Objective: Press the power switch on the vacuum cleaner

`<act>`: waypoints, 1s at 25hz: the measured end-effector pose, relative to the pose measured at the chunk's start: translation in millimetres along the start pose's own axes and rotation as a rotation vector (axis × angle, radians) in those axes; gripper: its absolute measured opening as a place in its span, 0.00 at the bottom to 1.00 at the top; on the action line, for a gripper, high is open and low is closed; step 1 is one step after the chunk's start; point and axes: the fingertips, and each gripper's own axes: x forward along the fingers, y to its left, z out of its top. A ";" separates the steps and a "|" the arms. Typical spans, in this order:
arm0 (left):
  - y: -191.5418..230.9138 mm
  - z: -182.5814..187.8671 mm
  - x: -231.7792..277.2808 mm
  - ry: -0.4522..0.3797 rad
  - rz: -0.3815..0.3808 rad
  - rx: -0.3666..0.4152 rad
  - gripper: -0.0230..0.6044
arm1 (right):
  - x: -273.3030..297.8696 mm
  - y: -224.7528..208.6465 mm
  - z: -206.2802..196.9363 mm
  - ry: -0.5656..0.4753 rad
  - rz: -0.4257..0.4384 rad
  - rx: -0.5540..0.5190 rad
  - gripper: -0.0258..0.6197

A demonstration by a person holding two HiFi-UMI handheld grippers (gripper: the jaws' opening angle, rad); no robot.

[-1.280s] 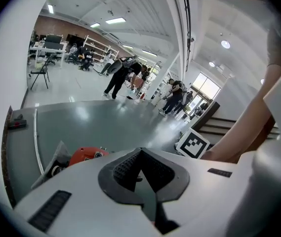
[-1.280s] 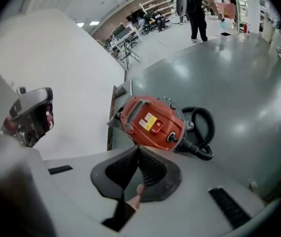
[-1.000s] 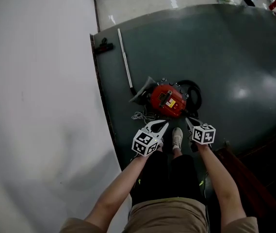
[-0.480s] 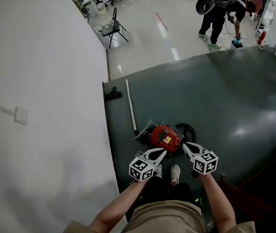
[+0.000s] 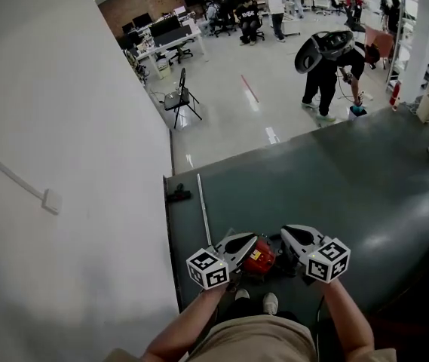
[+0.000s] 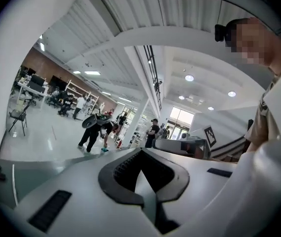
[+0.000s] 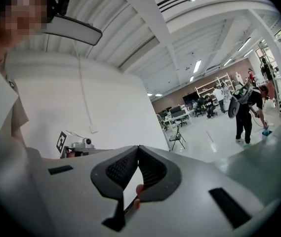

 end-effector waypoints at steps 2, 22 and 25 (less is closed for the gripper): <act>-17.3 22.7 6.5 -0.005 -0.033 0.058 0.04 | -8.3 12.3 24.1 -0.022 0.009 -0.024 0.05; 74.3 161.6 -150.2 -0.057 0.077 0.303 0.04 | -57.7 0.1 122.0 -0.134 -0.376 -0.193 0.05; 117.1 156.5 -185.0 -0.049 0.160 0.307 0.04 | -67.2 -24.6 100.0 -0.049 -0.487 -0.235 0.05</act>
